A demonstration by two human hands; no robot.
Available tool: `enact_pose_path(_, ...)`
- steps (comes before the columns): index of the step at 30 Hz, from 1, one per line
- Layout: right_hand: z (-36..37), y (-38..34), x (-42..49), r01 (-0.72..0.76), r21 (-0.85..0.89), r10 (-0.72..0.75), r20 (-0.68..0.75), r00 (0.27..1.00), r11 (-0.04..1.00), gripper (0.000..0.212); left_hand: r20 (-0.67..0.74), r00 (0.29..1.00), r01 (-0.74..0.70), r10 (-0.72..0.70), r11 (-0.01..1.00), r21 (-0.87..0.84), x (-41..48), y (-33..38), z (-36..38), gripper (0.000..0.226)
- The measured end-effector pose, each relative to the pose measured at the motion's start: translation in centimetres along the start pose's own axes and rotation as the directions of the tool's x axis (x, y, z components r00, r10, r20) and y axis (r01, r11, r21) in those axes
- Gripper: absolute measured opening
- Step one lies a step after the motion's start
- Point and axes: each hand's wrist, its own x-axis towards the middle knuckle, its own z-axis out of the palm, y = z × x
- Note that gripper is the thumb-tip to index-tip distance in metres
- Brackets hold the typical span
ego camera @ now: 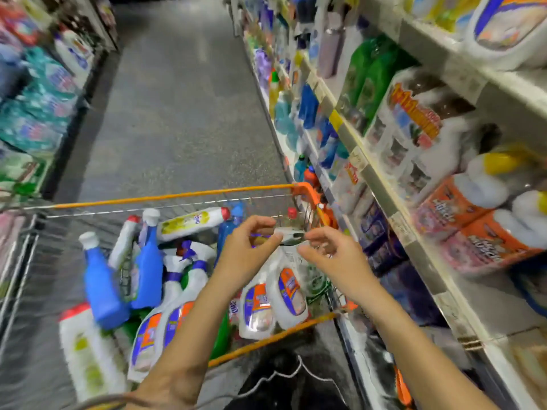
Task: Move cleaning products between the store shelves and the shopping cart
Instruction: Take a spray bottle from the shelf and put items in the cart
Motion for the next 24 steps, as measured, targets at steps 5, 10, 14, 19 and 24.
enact_pose_path(5, 7.1, 7.1, 0.6, -0.171, -0.13, 0.19, 0.152, 0.97, 0.977, 0.021, -0.078, 0.972, 0.224, -0.22, 0.974, 0.038, -2.4, -7.6, -1.7, 0.017)
enact_pose_path(10, 11.1, 12.3, 1.6, -0.369, -0.348, 0.446, 0.173, 0.878, 0.862, 0.059, -0.092, 0.927, 0.372, -0.364, 0.922, 0.105, -3.4, -12.5, -1.2, 0.022)
enact_pose_path(14, 12.5, 13.6, 2.2, -0.42, -0.439, 0.523, 0.142, 0.84, 0.794, 0.085, -0.058, 0.926, 0.378, -0.373, 0.918, 0.118, -3.5, -13.5, -1.0, 0.029)
enact_pose_path(19, 13.9, 14.5, 2.1, -0.405, -0.52, 0.53, 0.111, 0.841, 0.752, 0.1, -0.05, 0.915, 0.401, -0.399, 0.897, 0.187, -3.0, -14.5, -0.8, 0.037)
enact_pose_path(24, 14.4, 14.2, 2.3, -0.392, -0.571, 0.508, 0.052, 0.86, 0.722, 0.087, -0.027, 0.906, 0.421, -0.423, 0.89, 0.174, -2.6, -14.7, -0.5, 0.036)
